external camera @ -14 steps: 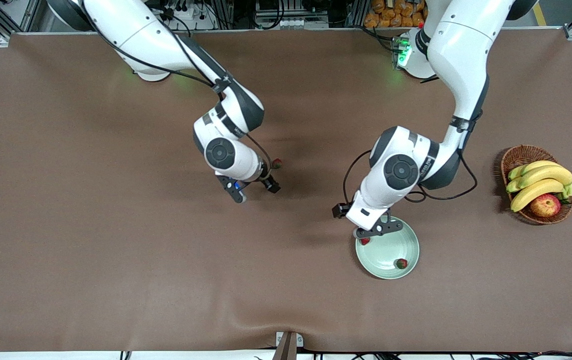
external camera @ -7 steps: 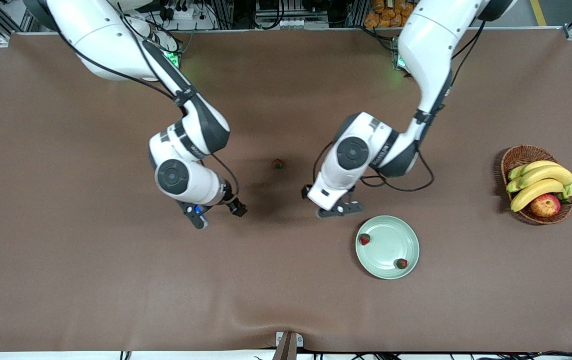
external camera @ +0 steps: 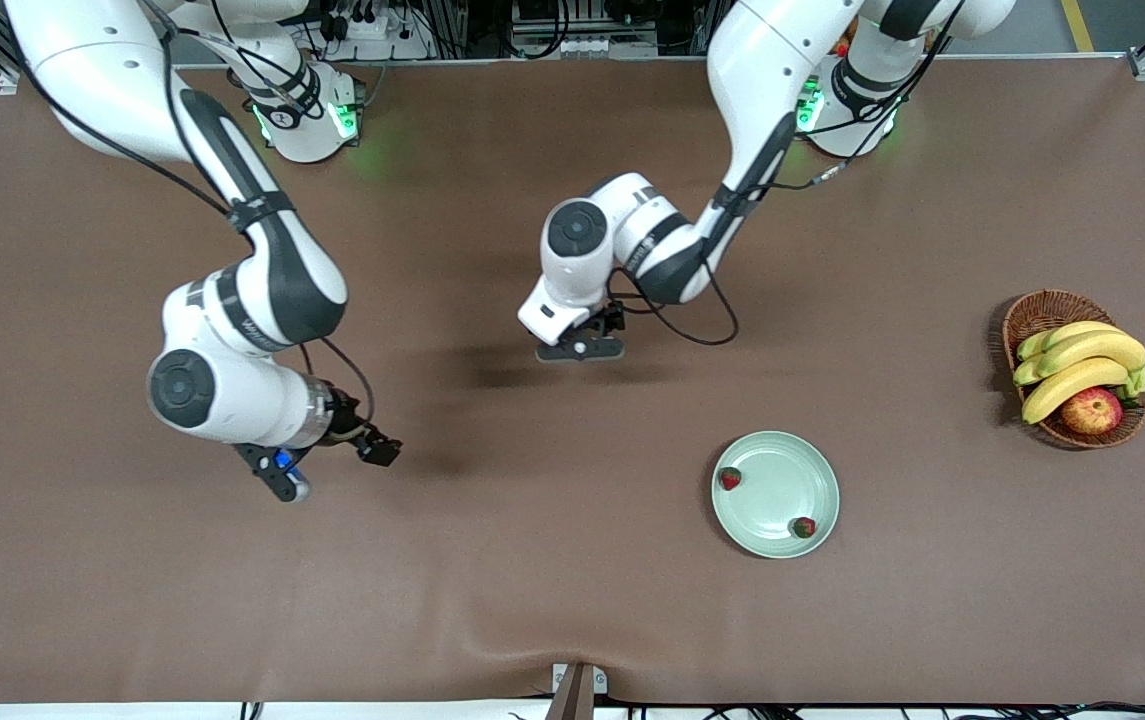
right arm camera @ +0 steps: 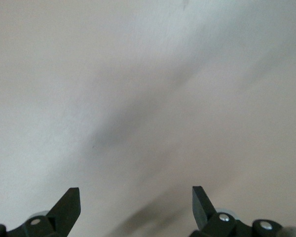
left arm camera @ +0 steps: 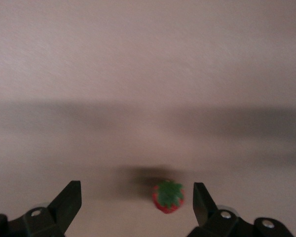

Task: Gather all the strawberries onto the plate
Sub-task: 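Grasp the third strawberry with the left gripper while the right withdraws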

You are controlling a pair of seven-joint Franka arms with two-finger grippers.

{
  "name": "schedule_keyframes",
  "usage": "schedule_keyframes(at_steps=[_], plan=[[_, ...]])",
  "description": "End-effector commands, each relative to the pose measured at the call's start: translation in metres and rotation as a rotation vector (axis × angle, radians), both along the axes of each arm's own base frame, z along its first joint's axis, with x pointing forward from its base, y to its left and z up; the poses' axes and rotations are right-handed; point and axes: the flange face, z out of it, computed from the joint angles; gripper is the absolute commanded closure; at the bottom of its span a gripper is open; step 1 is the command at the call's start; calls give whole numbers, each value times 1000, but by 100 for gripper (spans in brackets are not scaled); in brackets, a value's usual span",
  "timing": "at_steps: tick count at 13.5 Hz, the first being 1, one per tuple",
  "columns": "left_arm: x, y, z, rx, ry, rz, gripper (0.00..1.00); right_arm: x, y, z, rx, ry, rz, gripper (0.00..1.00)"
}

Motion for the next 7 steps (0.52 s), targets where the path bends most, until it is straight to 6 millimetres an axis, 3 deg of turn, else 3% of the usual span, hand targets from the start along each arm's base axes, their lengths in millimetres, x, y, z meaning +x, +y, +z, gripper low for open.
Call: schedule_keyframes(at_steps=[1, 4, 7], plan=[[-11, -11, -10, 32, -60, -40, 0, 3, -36, 24, -47, -33, 72, 0], [-16, -23, -27, 43, -75, -81, 0, 7, -93, 40, -80, -46, 165, 0], [-29, -36, -39, 46, -68, -98, 0, 6, -131, 76, -81, -101, 272, 0]])
